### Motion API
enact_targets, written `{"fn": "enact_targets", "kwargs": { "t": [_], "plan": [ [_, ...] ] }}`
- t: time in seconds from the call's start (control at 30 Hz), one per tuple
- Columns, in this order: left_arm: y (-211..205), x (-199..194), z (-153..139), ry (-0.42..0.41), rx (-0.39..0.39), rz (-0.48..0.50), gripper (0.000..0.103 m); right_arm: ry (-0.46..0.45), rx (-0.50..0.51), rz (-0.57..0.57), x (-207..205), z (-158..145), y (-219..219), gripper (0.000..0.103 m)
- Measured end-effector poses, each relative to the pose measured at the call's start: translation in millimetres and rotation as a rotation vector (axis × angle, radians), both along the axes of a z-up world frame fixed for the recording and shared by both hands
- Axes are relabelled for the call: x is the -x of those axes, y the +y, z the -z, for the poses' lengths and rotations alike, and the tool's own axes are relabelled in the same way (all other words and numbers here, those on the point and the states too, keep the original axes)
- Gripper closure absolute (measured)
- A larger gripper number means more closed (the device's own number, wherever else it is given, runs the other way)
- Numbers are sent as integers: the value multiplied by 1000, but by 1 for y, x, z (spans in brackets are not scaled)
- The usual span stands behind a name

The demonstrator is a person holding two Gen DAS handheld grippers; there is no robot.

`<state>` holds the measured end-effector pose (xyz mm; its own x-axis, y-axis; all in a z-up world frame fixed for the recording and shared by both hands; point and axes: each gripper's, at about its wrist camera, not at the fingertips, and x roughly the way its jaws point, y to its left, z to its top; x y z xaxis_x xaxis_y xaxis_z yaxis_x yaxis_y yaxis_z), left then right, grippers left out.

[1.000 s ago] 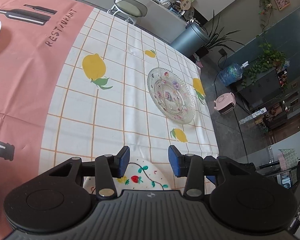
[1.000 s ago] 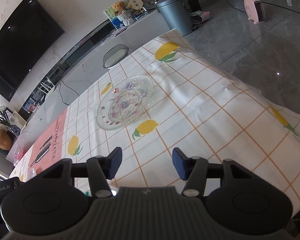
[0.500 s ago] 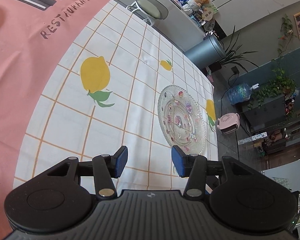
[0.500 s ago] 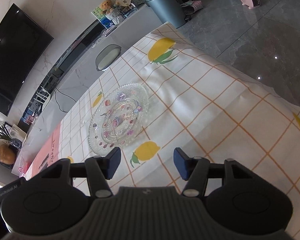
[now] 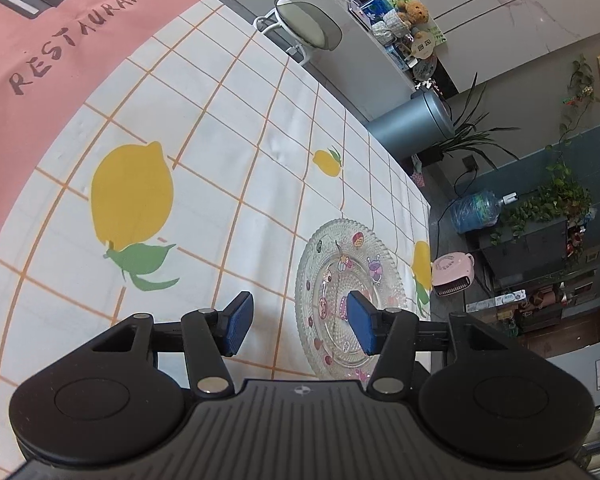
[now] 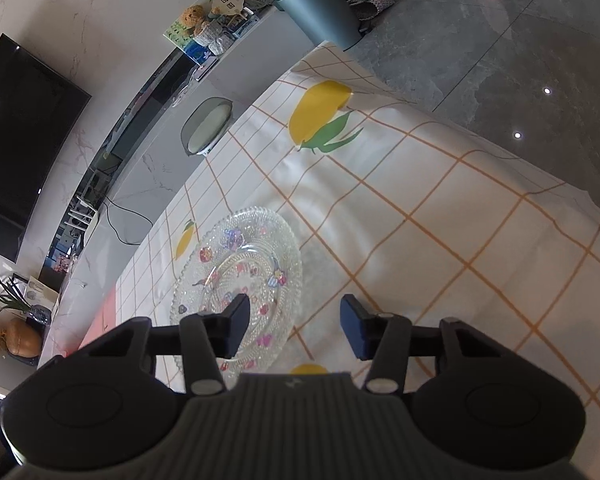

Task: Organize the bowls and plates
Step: 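Move both tools to the clear glass plate and grasp its rim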

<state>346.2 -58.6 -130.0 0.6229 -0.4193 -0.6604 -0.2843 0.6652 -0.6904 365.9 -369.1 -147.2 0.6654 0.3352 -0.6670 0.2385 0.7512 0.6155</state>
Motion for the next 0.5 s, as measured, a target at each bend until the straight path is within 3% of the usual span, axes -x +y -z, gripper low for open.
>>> {"fn": "enact_targets", "kwargs": {
  "t": [0.3,0.4,0.47,0.5],
  "plan": [
    [-19,-11,-3,-31,-57,51,42,-53,11,10,-13,4,3,55],
    [-20,-14,-2,-33,-68,64,47,-54,10,17,-17,6,4,65],
    [-20,-15,-2,-25,-62,64,48,-49,-5,4,-20,10,5,79],
    [-20,-15,-2,-19,-60,66,53,-51,-18,5,-20,12,5,80]
  ]
}}
